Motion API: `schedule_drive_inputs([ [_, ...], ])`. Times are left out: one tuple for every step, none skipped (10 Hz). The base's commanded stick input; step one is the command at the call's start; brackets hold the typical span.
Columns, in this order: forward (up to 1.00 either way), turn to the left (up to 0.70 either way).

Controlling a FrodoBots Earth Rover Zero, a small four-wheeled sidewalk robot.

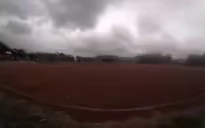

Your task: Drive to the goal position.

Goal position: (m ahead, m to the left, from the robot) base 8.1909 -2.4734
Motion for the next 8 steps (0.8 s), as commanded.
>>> schedule_drive_inputs([
  [-0.5, 0.0],
  [-0.5, 0.0],
  [-0.34, 0.0],
  [-0.09, 0.0],
  [0.15, 0.0],
  [0.39, 0.0],
  [0.0, 0.0],
  [0.0, 0.0],
])
